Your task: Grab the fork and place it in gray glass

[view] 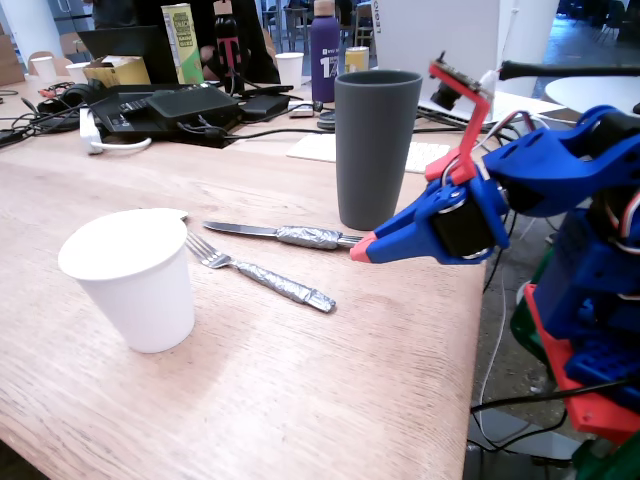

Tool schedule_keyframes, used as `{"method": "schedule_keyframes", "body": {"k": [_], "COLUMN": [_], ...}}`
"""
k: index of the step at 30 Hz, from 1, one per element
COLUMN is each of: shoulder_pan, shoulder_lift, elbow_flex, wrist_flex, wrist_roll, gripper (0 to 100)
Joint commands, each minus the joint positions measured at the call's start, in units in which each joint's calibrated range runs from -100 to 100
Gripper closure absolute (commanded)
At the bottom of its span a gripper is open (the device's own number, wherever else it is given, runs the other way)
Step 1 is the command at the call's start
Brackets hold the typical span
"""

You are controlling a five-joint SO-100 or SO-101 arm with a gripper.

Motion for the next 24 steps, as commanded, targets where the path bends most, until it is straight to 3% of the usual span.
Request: {"method": "schedule_keyframes", "body": {"k": [1,12,18,24], "shoulder_pan": [-0.1,-1.6,-1.6,0.1], "shoulder_lift": [-0.5,0.3,26.5,53.0], "elbow_flex": [0.3,-3.0,-37.3,-81.3], "wrist_flex": [0.1,1.1,4.0,35.7], "wrist_roll": [0.2,0.2,0.2,-0.4], "gripper": [100,100,100,100]}}
